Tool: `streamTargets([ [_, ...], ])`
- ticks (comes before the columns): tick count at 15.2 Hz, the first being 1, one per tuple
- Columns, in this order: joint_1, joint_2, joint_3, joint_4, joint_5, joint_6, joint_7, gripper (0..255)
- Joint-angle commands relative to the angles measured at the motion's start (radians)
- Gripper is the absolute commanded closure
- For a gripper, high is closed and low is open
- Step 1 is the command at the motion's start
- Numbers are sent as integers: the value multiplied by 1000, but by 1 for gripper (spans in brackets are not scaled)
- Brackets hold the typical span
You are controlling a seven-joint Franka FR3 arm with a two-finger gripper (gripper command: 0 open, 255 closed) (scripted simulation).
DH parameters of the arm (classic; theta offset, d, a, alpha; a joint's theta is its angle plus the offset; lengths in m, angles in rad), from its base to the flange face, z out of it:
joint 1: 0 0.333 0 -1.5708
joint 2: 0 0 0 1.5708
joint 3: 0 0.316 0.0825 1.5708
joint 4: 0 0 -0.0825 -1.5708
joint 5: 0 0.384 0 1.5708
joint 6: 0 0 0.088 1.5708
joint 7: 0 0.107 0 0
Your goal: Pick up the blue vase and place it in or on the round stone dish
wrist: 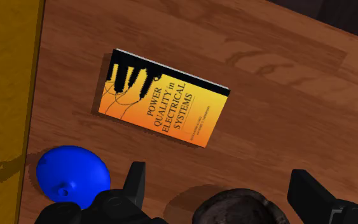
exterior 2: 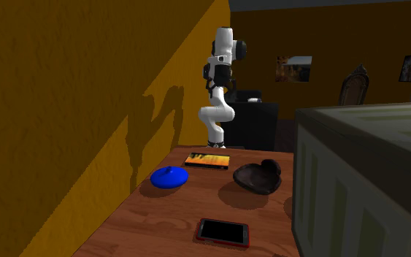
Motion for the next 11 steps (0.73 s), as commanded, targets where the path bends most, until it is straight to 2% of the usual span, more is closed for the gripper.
streamTargets([
  [1,0,0,0,0,0,0,0,0],
  [11,-37,289,-120,51,-33,208,-120,0],
])
